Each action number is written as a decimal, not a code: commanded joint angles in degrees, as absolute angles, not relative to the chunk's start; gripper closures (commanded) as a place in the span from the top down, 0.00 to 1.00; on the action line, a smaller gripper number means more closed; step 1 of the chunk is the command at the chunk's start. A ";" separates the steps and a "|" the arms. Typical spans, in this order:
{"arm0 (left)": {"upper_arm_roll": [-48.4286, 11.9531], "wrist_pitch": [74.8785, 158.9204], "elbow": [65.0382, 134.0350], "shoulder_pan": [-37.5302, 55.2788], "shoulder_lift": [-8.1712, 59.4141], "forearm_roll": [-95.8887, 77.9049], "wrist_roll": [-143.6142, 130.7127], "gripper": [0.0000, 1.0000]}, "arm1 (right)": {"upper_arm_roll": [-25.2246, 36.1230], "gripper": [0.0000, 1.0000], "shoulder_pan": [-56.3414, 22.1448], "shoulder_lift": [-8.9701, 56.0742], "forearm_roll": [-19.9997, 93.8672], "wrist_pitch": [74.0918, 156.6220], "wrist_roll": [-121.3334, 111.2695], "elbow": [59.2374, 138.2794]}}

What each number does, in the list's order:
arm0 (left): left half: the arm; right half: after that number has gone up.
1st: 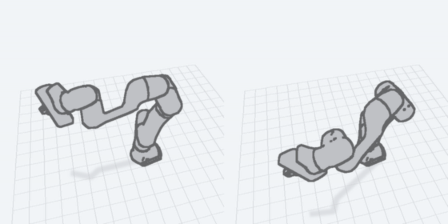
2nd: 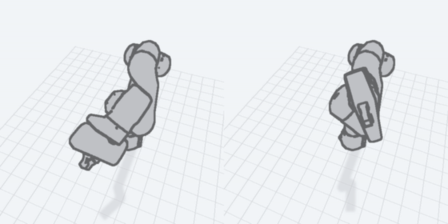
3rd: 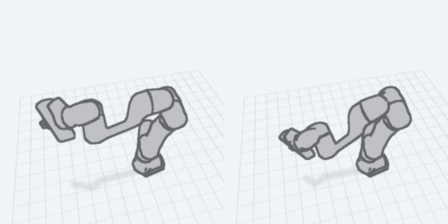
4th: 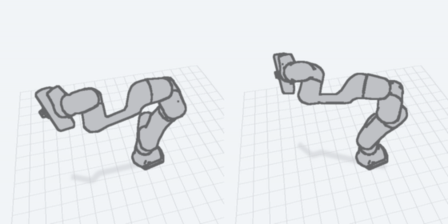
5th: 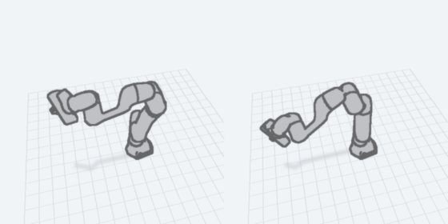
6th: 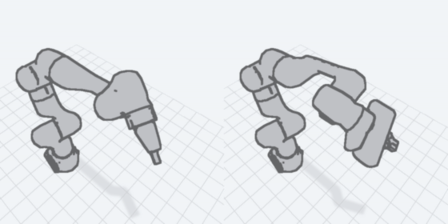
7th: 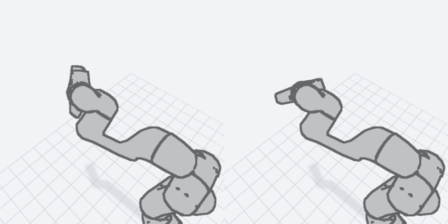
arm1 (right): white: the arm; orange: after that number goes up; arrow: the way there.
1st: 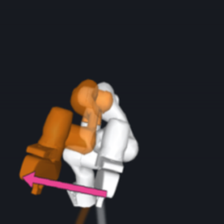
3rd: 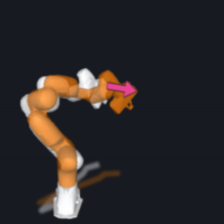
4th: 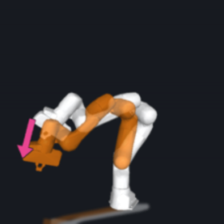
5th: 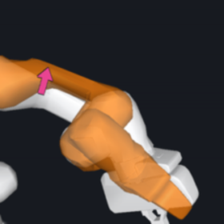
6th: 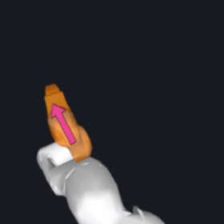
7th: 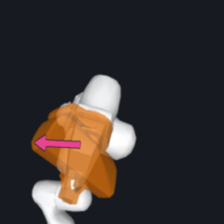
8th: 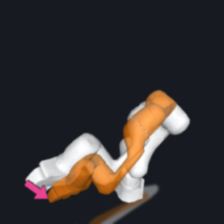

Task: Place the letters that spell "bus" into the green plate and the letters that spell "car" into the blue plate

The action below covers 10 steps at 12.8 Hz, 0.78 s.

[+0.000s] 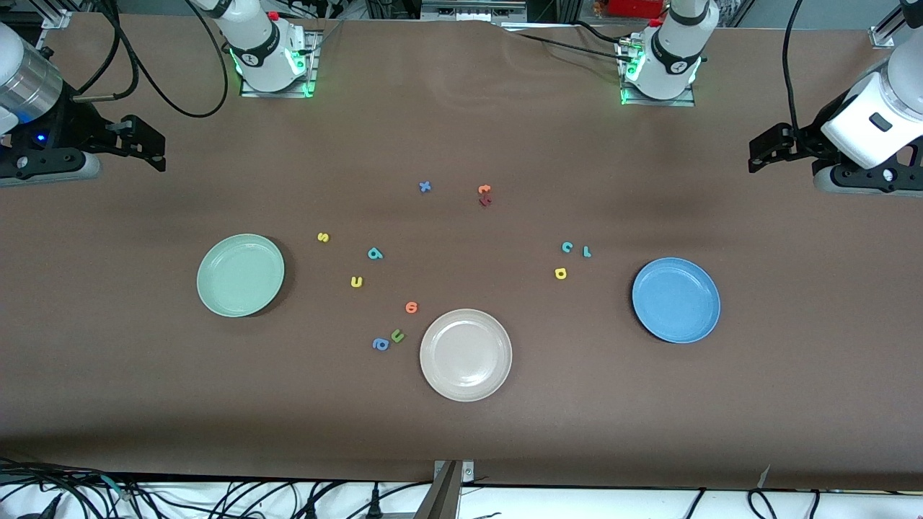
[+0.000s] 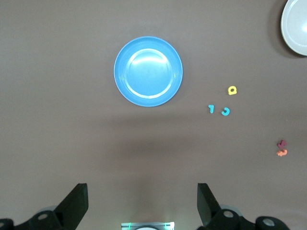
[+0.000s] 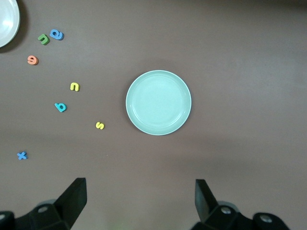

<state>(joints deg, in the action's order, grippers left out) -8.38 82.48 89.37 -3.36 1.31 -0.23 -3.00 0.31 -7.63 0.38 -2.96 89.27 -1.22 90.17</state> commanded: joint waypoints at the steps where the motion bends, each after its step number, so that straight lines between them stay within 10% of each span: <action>1: -9.14 80.16 88.15 -3.60 1.05 0.88 -1.67 1.00 | 0.26 1.00 -7.56 0.62 -2.11 88.68 -1.85 89.30; 10: -9.05 79.45 87.80 -3.78 1.05 0.88 -1.67 1.00 | 0.18 1.00 -7.65 0.62 -2.20 88.68 -1.76 89.30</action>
